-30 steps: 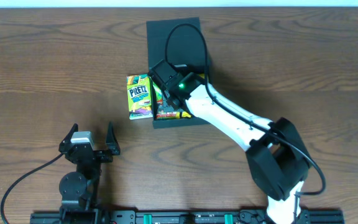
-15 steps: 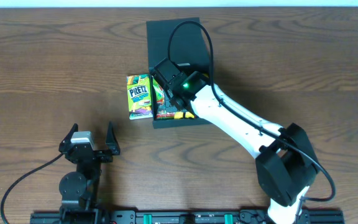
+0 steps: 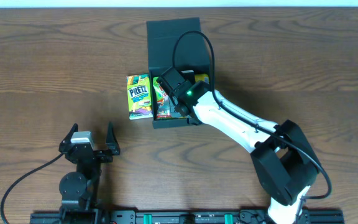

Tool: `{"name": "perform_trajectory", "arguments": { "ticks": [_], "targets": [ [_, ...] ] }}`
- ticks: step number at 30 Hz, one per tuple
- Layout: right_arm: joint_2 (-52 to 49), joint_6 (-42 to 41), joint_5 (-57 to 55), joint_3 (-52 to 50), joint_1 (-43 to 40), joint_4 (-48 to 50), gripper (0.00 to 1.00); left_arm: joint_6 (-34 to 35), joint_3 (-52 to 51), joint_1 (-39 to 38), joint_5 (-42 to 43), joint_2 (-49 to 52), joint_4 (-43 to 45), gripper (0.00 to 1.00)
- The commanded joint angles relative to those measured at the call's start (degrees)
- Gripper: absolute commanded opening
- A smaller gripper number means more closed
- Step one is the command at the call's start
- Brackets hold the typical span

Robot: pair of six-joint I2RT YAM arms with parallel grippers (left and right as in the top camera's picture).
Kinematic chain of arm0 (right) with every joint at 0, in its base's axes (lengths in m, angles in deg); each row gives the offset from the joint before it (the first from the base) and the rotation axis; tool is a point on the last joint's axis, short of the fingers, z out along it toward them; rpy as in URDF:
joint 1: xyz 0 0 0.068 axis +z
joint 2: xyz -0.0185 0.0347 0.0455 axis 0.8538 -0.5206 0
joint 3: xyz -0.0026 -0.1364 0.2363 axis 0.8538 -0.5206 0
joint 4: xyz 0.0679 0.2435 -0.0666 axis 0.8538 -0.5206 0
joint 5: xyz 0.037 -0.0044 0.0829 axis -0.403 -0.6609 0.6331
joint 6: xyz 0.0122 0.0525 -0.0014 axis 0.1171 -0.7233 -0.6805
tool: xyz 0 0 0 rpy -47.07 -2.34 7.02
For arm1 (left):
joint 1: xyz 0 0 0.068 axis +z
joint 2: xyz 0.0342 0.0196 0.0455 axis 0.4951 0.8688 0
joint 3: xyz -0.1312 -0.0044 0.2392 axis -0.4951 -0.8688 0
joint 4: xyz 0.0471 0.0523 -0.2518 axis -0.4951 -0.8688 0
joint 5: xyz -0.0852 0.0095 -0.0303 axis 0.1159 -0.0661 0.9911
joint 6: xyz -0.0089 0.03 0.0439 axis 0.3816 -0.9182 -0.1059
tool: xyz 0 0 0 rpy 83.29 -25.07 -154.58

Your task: Pack container

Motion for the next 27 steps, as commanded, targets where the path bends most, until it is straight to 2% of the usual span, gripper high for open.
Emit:
{"name": "perform_trajectory", "arguments": {
  "ticks": [1, 3, 4, 5, 9, 17, 21, 23, 25, 27],
  "targets": [
    [0.9, 1.7, -1.6, -1.2, -1.2, -0.4, 0.09, -0.2, -0.9, 0.2, -0.4, -0.3, -3.0, 0.95],
    [1.2, 1.7, -1.6, -1.0, -1.2, -0.3, 0.12, -0.2, -0.9, 0.2, -0.4, -0.3, -3.0, 0.95],
    [1.4, 1.7, -1.6, -0.8, -1.2, -0.3, 0.17, -0.2, -0.9, 0.2, -0.4, -0.3, -3.0, 0.95],
    [1.7, 1.7, -1.6, -0.7, -1.2, -0.3, 0.28, -0.2, -0.8, 0.2, -0.4, -0.3, -3.0, 0.95],
    [4.5, 2.8, -1.9, -0.7, -1.2, -0.6, 0.51, -0.2, -0.9, 0.2, -0.4, -0.3, -3.0, 0.95],
    [15.8, 4.9, -5.9, -0.7, -1.3, -0.4, 0.64, -0.2, -0.8, 0.2, -0.4, -0.3, -3.0, 0.95],
    [22.3, 7.2, -9.7, -0.7, -2.9, -3.4, 0.69, -0.2, -0.9, 0.2, -0.4, -0.3, -3.0, 0.95],
    [25.1, 7.2, -12.4, -0.8, -4.7, -6.3, 0.81, -0.2, -0.9, 0.2, -0.4, -0.3, -3.0, 0.95],
    [27.5, 7.2, -13.2, -1.4, -7.3, -8.3, 0.98, -0.2, -0.9, 0.2, -0.4, -0.4, -3.0, 0.95],
    [30.8, 7.3, -12.6, -3.6, -10.7, -8.4, 0.99, -0.2, -0.9, 0.2, -0.4, -0.3, -3.0, 0.95]
  ]
}}
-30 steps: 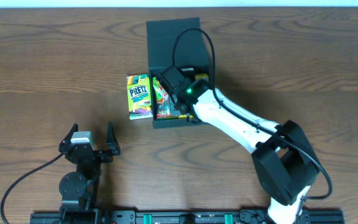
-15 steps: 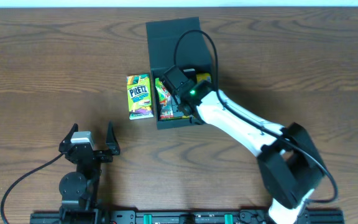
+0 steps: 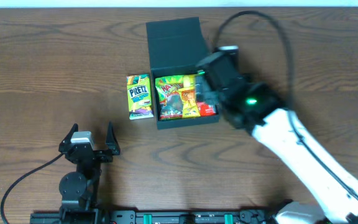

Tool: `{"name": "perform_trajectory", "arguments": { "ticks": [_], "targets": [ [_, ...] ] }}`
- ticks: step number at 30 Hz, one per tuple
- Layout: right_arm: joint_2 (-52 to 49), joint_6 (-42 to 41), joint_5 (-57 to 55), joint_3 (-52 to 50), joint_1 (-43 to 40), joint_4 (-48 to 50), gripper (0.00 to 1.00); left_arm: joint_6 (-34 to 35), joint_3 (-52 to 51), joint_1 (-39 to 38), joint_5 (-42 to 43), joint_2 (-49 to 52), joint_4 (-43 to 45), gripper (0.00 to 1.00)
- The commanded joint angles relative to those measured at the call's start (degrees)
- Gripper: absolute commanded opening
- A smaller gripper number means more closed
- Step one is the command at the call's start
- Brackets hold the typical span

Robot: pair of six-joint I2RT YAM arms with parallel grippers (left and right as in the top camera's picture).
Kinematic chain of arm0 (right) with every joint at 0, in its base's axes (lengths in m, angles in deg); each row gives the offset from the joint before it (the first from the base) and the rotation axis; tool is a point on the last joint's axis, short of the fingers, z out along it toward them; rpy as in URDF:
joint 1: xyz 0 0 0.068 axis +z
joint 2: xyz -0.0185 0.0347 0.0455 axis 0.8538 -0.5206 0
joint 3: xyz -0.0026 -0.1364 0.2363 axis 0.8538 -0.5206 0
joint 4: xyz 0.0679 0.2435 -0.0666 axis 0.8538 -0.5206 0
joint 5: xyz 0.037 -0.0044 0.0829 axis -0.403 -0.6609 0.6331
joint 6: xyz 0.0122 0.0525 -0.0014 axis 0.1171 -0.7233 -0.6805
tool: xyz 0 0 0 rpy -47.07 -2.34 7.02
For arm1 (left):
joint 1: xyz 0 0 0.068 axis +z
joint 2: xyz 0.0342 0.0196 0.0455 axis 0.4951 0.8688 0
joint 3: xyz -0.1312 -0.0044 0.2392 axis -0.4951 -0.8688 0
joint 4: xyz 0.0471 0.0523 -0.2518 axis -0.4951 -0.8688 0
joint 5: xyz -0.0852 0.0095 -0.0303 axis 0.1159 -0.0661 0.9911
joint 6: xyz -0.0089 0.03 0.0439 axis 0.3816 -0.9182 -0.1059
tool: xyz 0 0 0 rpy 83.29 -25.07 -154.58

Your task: Pack container

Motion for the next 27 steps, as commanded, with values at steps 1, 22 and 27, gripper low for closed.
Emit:
{"name": "perform_trajectory", "arguments": {
  "ticks": [1, 22, 27],
  "targets": [
    [5.0, 0.5, -2.8, -4.0, -5.3, 0.0, 0.99, -0.2, -0.9, 0.2, -0.4, -0.3, -3.0, 0.95],
    [38.5, 36.2, 41.3, -44.3, -32.0, 23.5, 0.99, -0.2, -0.9, 0.2, -0.4, -0.3, -3.0, 0.96],
    [43.2, 36.2, 40.9, -58.2, -32.7, 40.7, 0.99, -0.2, -0.9, 0.2, -0.4, -0.3, -3.0, 0.95]
  ]
}}
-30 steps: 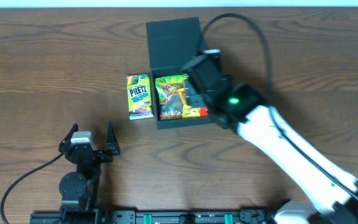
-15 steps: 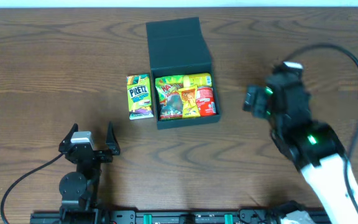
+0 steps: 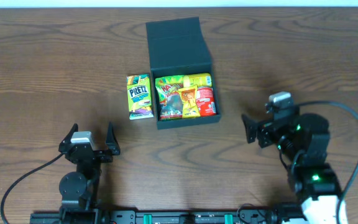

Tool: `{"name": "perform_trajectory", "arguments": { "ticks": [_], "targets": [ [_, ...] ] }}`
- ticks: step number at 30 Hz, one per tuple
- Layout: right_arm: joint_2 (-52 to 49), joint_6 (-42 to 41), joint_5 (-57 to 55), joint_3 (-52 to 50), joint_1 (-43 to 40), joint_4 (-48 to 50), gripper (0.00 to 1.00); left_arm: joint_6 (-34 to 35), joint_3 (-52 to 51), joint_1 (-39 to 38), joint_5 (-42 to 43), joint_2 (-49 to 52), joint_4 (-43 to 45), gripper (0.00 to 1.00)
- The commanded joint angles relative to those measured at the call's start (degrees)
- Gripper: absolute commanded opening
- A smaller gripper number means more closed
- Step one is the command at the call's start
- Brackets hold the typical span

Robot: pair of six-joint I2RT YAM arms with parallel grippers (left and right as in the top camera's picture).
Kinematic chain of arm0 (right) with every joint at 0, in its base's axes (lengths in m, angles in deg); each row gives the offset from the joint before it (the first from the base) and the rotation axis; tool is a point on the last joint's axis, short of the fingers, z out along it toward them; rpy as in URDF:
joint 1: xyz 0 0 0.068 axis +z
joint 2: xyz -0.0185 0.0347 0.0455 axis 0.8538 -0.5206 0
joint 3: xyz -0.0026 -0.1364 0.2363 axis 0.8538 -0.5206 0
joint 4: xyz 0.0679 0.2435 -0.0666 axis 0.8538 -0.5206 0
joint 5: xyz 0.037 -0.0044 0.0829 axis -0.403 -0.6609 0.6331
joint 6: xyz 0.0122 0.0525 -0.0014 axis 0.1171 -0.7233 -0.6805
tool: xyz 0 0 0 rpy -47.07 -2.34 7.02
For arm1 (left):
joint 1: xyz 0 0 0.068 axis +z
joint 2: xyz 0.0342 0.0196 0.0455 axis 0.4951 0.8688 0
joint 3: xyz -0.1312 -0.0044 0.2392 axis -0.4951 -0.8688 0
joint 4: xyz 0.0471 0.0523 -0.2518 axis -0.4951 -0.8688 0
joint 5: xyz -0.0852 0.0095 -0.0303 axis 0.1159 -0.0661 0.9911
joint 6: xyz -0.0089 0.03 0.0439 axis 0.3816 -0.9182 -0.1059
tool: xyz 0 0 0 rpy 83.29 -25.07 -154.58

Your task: Pack container

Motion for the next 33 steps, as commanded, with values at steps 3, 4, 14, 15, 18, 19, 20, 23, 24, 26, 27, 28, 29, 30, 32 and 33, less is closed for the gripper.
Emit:
{"name": "perform_trajectory", "arguments": {
  "ticks": [3, 4, 14, 15, 18, 19, 20, 23, 24, 26, 27, 28, 29, 30, 32, 33],
  "targets": [
    [4.0, 1.6, 2.0, -10.2, -0.8, 8.5, 0.99, -0.2, -0.9, 0.2, -0.5, -0.3, -3.0, 0.95],
    [3.9, 1.6, 2.0, -11.6, -0.8, 9.3, 0.99, -0.2, -0.8, 0.2, -0.5, -0.4, -3.0, 0.96],
    [3.5, 1.6, 2.0, -14.0, -0.8, 11.3, 0.99, -0.2, -0.9, 0.2, -0.5, -0.3, -3.0, 0.96],
    [3.5, 1.6, 2.0, -14.0, -0.8, 11.0, 0.99, -0.2, -0.9, 0.2, -0.5, -0.3, -3.0, 0.95],
    [3.5, 1.6, 2.2, -14.0, -0.8, 10.3, 0.99, -0.2, -0.9, 0.2, -0.5, -0.4, -3.0, 0.95],
    [3.5, 1.6, 2.2, -14.0, -0.8, 10.0, 0.99, -0.2, -0.9, 0.2, -0.5, -0.3, -3.0, 0.95],
    [3.5, 1.6, 2.2, -14.0, -0.8, 9.9, 0.99, -0.2, -0.9, 0.2, -0.5, -0.4, -3.0, 0.95],
    [3.5, 1.6, 2.2, -14.0, -0.8, 9.2, 0.99, 0.5, -0.9, 0.2, 0.7, -0.3, -2.9, 0.95],
    [3.5, 1.6, 2.2, -14.0, -0.8, 8.9, 0.99, 0.4, -0.8, 0.2, 1.3, -0.3, -2.8, 0.95],
    [3.5, 1.6, 2.2, -14.0, -0.8, 8.4, 0.99, -0.5, -0.8, 0.2, 1.6, -0.3, 0.6, 0.95],
    [3.5, 1.6, 2.2, -14.0, -0.8, 8.1, 0.99, -1.3, -0.8, 0.2, 3.5, -0.3, 3.4, 0.95],
    [3.5, 1.6, 2.2, -14.0, -0.8, 7.7, 0.99, -3.5, -0.7, 0.2, 7.4, -0.3, 6.1, 0.95],
    [3.5, 1.6, 2.2, -14.0, -0.8, 7.1, 0.99, -4.2, 0.1, 0.2, 9.9, -0.3, 6.3, 0.95],
    [3.5, 1.6, 2.2, -14.0, -0.8, 6.6, 0.99, -3.7, 1.4, 0.2, 10.1, -0.1, 4.3, 0.95],
    [3.5, 1.6, 2.2, -14.0, -0.8, 5.5, 0.99, -3.2, 5.4, 0.2, 9.5, 1.0, -2.4, 0.95],
    [3.5, 1.6, 2.2, -14.0, -0.8, 5.1, 0.99, -3.2, 7.4, 0.2, 8.3, 2.0, -5.0, 0.95]
  ]
}}
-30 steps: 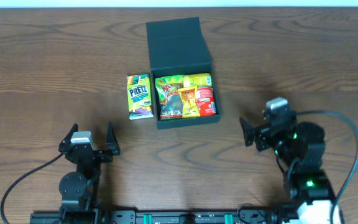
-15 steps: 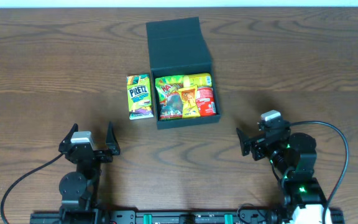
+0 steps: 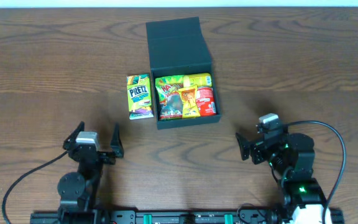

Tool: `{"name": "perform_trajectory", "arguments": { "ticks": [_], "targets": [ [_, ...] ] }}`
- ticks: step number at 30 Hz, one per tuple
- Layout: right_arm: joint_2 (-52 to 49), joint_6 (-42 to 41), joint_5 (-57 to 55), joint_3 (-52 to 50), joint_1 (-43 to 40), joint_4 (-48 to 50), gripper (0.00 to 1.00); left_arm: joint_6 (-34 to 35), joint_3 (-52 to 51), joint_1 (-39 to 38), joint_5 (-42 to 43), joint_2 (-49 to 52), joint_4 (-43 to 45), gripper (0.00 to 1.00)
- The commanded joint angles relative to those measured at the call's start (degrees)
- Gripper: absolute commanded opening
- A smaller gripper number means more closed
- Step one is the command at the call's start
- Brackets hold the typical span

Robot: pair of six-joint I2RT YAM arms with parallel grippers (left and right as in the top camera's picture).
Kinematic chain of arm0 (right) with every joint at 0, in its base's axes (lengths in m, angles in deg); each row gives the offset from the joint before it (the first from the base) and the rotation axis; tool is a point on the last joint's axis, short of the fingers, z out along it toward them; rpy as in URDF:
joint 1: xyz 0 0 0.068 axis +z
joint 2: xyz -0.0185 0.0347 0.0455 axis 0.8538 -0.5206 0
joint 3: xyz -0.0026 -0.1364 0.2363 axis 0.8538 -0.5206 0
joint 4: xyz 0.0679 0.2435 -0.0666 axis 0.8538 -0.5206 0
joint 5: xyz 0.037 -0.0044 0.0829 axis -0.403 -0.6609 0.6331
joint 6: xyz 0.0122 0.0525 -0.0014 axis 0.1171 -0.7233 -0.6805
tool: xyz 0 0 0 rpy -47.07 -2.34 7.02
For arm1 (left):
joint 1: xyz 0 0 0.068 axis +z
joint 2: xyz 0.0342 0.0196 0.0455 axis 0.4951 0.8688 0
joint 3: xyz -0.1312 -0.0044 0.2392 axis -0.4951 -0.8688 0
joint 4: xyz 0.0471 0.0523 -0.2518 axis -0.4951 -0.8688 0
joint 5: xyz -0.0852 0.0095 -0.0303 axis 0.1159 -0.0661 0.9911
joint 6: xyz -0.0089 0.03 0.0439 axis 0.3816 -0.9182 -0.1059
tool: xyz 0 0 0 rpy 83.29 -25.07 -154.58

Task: Pack container
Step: 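Move the left gripper up to the green Pretz box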

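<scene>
In the overhead view a dark box [image 3: 186,120] stands open at mid table, its lid [image 3: 178,42] folded back. Inside lie a green and red snack bag [image 3: 169,98] and a yellow and red pack [image 3: 199,96]. A yellow-green Pretz box [image 3: 139,96] lies on the table against the box's left wall. My right gripper [image 3: 263,146] rests open and empty at the front right, far from the box. My left gripper [image 3: 96,140] stands open and empty at the front left.
The brown wooden table [image 3: 303,56] carries nothing else. Cables run from both arm bases along the front edge, where a black rail [image 3: 179,218] lies.
The right arm has drawn slightly further toward the front and left, its gripper still open. The left gripper has shifted a little to the right. Box and snacks lie unchanged.
First my right gripper reached into the open box over the snacks. Then it was beside the box's right wall, with the yellow and red pack lying inside. Later it stood at the front right, where it now rests. The Pretz box stayed outside throughout.
</scene>
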Motion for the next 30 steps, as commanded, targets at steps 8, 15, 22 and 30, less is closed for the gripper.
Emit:
{"name": "perform_trajectory", "arguments": {
  "ticks": [8, 15, 22, 30],
  "targets": [
    [0.0, 0.5, 0.8, 0.0, -0.5, -5.2, 0.99, -1.4, 24.4, 0.1, -1.9, 22.2, -5.6, 0.96],
    [0.0, 0.5, 0.8, 0.0, -0.5, -6.8, 0.99, -1.1, 49.6, -0.3, 2.0, 52.9, -21.1, 0.95],
    [0.0, 0.5, 0.8, 0.0, -0.5, -6.9, 0.99, -0.3, 73.9, -3.0, 8.0, 76.2, -45.1, 0.95],
    [0.0, 0.5, 0.8, 0.0, -0.5, -6.9, 0.99, 1.4, 76.5, -5.7, 18.5, 91.2, -47.7, 0.95]
  ]
}}
